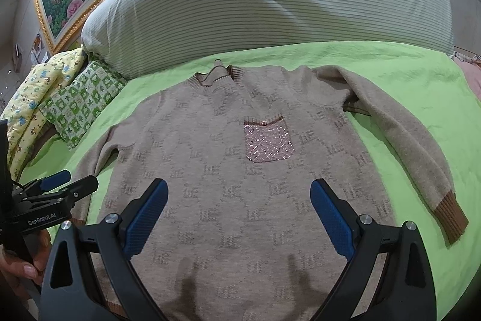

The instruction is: Fold small clothes

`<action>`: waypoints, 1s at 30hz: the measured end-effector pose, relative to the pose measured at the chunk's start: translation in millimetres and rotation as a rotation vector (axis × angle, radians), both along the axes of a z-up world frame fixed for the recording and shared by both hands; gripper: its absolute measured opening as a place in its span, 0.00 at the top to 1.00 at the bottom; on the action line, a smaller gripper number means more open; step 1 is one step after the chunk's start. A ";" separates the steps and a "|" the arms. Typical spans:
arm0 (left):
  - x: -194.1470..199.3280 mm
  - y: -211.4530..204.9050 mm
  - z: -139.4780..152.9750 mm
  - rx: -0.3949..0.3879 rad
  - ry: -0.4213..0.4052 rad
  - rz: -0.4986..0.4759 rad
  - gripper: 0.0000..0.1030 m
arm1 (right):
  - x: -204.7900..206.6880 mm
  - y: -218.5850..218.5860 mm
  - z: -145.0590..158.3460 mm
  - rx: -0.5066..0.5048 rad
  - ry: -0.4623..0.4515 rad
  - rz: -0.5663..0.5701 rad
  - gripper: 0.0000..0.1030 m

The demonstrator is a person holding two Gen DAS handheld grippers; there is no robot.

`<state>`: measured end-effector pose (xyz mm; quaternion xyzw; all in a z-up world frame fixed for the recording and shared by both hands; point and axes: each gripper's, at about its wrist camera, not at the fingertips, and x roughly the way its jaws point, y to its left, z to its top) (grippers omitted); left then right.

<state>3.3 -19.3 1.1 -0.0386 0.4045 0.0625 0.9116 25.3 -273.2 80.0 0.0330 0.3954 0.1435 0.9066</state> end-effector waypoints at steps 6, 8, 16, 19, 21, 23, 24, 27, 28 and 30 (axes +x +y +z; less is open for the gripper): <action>4.8 -3.5 -3.9 -0.004 0.017 -0.008 0.10 | 4.1 -6.3 -3.8 0.005 0.012 -0.011 0.07; 6.7 -4.5 -5.3 -0.006 0.023 -0.011 0.10 | 5.6 -8.2 -4.9 0.006 0.016 -0.015 0.07; 17.8 -7.2 -12.4 -0.007 0.051 -0.011 0.10 | 13.0 -20.5 -10.9 0.016 0.037 -0.045 0.07; 24.9 -6.7 -14.9 -0.016 0.061 -0.006 0.10 | 17.0 -27.6 -12.2 0.015 0.042 -0.058 0.07; 30.0 -7.4 -16.3 -0.016 0.064 -0.004 0.10 | 19.7 -31.9 -12.9 0.014 0.044 -0.065 0.07; 35.5 -8.9 -17.9 -0.015 0.070 -0.004 0.10 | 23.6 -38.2 -13.1 0.011 0.044 -0.074 0.07; 37.7 -9.2 -18.6 -0.015 0.073 -0.004 0.10 | 25.0 -40.3 -13.4 0.009 0.045 -0.077 0.07; 45.8 -10.6 -22.0 -0.014 0.084 -0.002 0.10 | 33.2 -54.6 -13.2 -0.005 0.046 -0.095 0.07; 48.4 -10.5 -23.1 -0.015 0.089 -0.003 0.10 | 38.0 -65.2 -12.7 -0.012 0.047 -0.107 0.07; 55.4 -9.4 -25.9 -0.011 0.096 0.001 0.10 | 45.5 -87.4 -11.5 -0.045 0.044 -0.142 0.07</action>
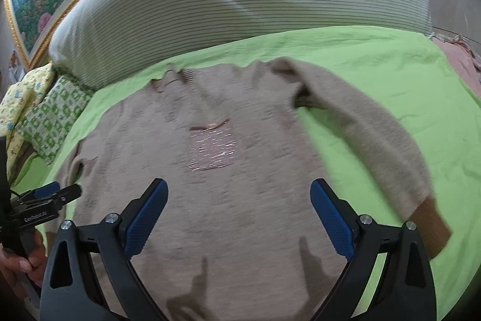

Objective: Fold small clothes
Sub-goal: 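Grasp the brown cuff of the sleeve with the right gripper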

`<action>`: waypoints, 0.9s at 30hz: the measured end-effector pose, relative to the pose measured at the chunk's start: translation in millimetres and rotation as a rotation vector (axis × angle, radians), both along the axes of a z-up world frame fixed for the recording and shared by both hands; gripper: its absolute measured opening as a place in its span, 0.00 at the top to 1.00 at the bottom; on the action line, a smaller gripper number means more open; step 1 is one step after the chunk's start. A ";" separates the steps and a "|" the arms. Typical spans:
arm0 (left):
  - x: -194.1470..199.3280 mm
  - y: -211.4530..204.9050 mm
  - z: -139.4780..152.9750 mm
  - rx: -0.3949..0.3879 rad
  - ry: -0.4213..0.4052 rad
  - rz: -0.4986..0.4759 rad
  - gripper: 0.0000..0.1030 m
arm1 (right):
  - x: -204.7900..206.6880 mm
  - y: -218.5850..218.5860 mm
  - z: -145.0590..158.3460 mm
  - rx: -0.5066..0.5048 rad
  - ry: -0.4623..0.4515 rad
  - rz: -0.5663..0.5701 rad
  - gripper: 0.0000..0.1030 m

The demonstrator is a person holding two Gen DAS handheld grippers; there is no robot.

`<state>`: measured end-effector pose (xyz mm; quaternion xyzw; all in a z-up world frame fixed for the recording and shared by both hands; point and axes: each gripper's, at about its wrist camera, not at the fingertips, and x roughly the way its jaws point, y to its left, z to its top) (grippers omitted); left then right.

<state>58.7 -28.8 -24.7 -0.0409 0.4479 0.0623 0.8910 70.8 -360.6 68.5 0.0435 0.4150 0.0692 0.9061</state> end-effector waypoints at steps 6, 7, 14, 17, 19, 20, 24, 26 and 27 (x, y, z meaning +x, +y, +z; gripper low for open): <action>32.1 9.0 -10.5 -0.005 0.027 0.011 0.10 | 28.0 -84.8 -3.9 -0.173 0.057 -0.136 0.07; 40.5 10.4 -14.4 -0.004 0.040 0.012 0.10 | 33.4 -94.0 -8.6 -0.195 0.083 -0.138 0.09; 85.4 15.9 -40.1 -0.012 0.105 0.025 0.10 | 53.8 -109.1 -56.5 -0.233 0.332 -0.050 0.61; 98.1 18.6 -52.0 -0.008 0.139 0.030 0.10 | 58.6 -110.3 -46.0 -0.130 0.347 -0.044 0.92; 98.8 23.1 -54.2 -0.025 0.143 0.040 0.10 | 65.4 -101.6 -20.6 0.026 0.309 -0.018 0.92; 98.0 25.9 -53.3 -0.037 0.139 0.044 0.10 | 68.5 -94.6 -10.8 0.074 0.290 0.001 0.93; 89.7 35.3 -40.5 -0.086 0.101 0.054 0.10 | 105.6 -15.6 51.7 0.345 0.170 0.177 0.93; 85.4 39.4 -33.9 -0.113 0.088 0.055 0.10 | 132.3 34.3 67.6 0.445 0.134 0.257 0.93; 83.2 39.5 -30.8 -0.127 0.086 0.056 0.10 | 138.1 55.0 70.1 0.485 0.127 0.284 0.91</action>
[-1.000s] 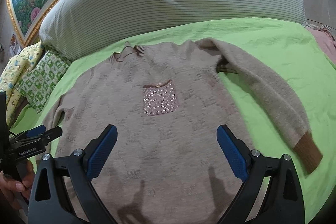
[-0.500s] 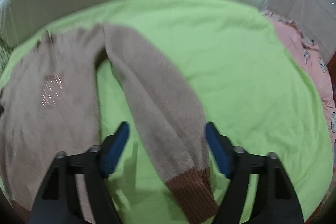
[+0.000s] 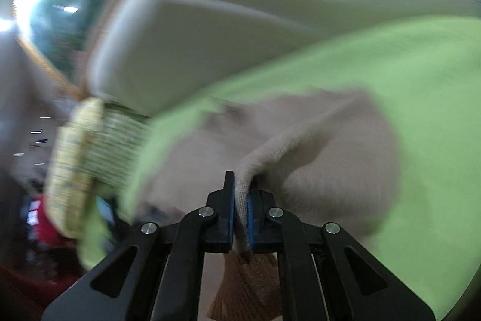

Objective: Fold small clothes
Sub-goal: 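Grasp the brown cuff of the sleeve with the right gripper, then fold the sleeve across the sweater body with the right gripper and release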

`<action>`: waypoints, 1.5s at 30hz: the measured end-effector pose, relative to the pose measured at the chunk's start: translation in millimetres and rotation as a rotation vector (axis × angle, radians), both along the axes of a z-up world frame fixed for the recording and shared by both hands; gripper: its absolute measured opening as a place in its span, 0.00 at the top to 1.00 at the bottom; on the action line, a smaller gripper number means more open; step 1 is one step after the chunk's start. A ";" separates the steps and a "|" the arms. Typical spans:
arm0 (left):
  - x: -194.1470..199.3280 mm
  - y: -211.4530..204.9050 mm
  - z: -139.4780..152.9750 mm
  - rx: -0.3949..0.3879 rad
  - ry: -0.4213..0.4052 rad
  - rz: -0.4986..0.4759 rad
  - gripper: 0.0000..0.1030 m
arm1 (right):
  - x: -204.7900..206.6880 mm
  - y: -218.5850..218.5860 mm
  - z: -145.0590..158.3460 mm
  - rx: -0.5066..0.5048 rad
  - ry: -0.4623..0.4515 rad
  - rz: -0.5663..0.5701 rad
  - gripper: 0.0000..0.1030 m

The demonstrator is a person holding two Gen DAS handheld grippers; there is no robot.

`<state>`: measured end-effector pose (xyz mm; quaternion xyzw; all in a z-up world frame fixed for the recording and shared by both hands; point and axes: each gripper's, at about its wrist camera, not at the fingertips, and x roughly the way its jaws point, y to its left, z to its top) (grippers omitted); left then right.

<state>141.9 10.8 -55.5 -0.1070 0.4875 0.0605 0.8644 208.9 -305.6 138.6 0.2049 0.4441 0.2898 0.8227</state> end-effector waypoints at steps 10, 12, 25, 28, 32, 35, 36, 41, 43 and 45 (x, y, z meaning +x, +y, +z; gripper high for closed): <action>12.5 8.2 -3.7 -0.154 0.014 0.045 0.10 | 24.9 101.1 -28.7 -0.065 0.008 0.108 0.34; 21.0 14.9 -11.3 -0.173 0.042 0.084 0.10 | 26.7 73.1 -43.6 -0.092 0.050 0.056 0.34; 71.4 41.8 -34.4 -0.413 0.012 0.209 0.92 | 68.0 -76.6 -108.7 -0.324 0.131 -0.348 0.34; 75.4 39.9 -16.5 -0.374 -0.055 0.166 0.95 | 83.2 -81.2 -110.0 -0.330 0.126 -0.349 0.34; 51.7 57.4 13.5 -0.370 -0.161 0.157 0.95 | 91.0 -76.2 -110.7 -0.332 0.101 -0.322 0.34; 35.9 66.4 11.1 -0.364 -0.143 0.163 0.95 | 101.6 -66.2 -117.4 -0.343 0.094 -0.286 0.34; 32.7 66.8 6.8 -0.349 -0.126 0.166 0.95 | 104.5 -62.0 -121.8 -0.351 0.101 -0.276 0.34; 21.8 75.8 -11.8 -0.347 -0.089 0.215 0.95 | 116.7 -43.9 -146.2 -0.376 0.153 -0.220 0.34; 22.7 73.5 -13.5 -0.325 -0.086 0.204 0.95 | 118.7 -35.2 -151.8 -0.387 0.143 -0.182 0.34; 21.9 69.9 -12.9 -0.319 -0.081 0.185 0.95 | 121.2 -29.9 -154.9 -0.403 0.136 -0.139 0.53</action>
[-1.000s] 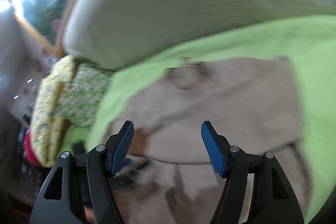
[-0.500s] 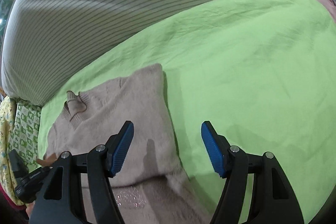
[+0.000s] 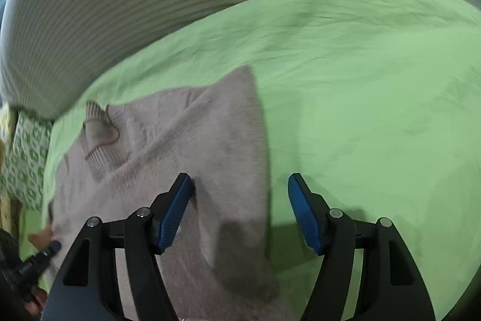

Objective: Fold small clothes
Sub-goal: 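Fold the sleeve across the sweater body with the right gripper and release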

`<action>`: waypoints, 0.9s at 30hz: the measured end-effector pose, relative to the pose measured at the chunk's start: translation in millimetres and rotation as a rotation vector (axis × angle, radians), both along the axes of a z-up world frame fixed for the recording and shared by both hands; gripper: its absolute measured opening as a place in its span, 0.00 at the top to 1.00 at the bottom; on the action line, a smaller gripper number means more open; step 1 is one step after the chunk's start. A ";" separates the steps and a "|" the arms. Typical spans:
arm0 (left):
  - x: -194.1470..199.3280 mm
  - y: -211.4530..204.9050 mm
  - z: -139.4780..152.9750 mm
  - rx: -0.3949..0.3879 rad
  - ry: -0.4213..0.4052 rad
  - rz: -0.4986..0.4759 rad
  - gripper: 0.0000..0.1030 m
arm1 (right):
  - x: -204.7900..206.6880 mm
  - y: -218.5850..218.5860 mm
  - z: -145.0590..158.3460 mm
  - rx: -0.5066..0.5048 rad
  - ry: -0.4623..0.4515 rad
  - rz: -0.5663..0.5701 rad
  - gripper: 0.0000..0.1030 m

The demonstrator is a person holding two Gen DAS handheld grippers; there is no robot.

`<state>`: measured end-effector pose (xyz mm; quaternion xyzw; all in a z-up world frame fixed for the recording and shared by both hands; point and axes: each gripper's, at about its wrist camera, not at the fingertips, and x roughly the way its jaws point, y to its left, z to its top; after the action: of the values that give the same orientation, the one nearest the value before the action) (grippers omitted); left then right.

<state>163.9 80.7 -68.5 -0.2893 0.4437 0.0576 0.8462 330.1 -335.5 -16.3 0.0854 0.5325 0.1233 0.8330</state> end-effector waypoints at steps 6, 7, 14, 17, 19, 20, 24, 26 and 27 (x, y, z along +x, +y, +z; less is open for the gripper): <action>22.3 -31.0 4.2 0.026 -0.035 -0.075 0.95 | 12.6 -27.6 29.5 -0.056 -0.061 -0.039 0.93; 27.2 -36.3 2.9 0.040 -0.035 -0.087 0.95 | 15.6 -34.2 28.8 -0.060 -0.053 -0.053 0.93; 41.4 -38.1 -18.7 0.119 0.012 -0.123 0.92 | 12.6 -32.6 7.3 -0.132 -0.037 -0.039 0.92; 32.4 -32.3 -21.4 0.121 0.032 -0.139 0.83 | 6.3 -32.4 15.4 -0.147 -0.035 -0.070 0.85; 24.4 -29.5 -18.8 0.135 0.041 -0.134 0.78 | -2.7 -30.1 27.0 -0.167 -0.055 -0.076 0.70; 18.6 -26.7 -17.1 0.140 0.051 -0.127 0.75 | -7.0 -28.3 31.7 -0.165 -0.069 -0.076 0.65; -18.8 -10.0 -0.9 0.149 0.063 -0.092 0.62 | -37.0 -12.1 64.3 -0.126 -0.143 -0.070 0.51; -44.4 0.9 10.2 0.169 0.074 -0.067 0.50 | -56.1 -0.9 75.8 -0.074 -0.154 -0.052 0.50; -56.6 6.3 15.0 0.183 0.078 -0.053 0.45 | -62.1 3.5 76.8 -0.060 -0.154 -0.039 0.49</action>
<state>107.3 87.0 -53.5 -0.1965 0.4768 0.0867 0.8523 268.0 -332.0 60.5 0.0609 0.4687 0.0972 0.8759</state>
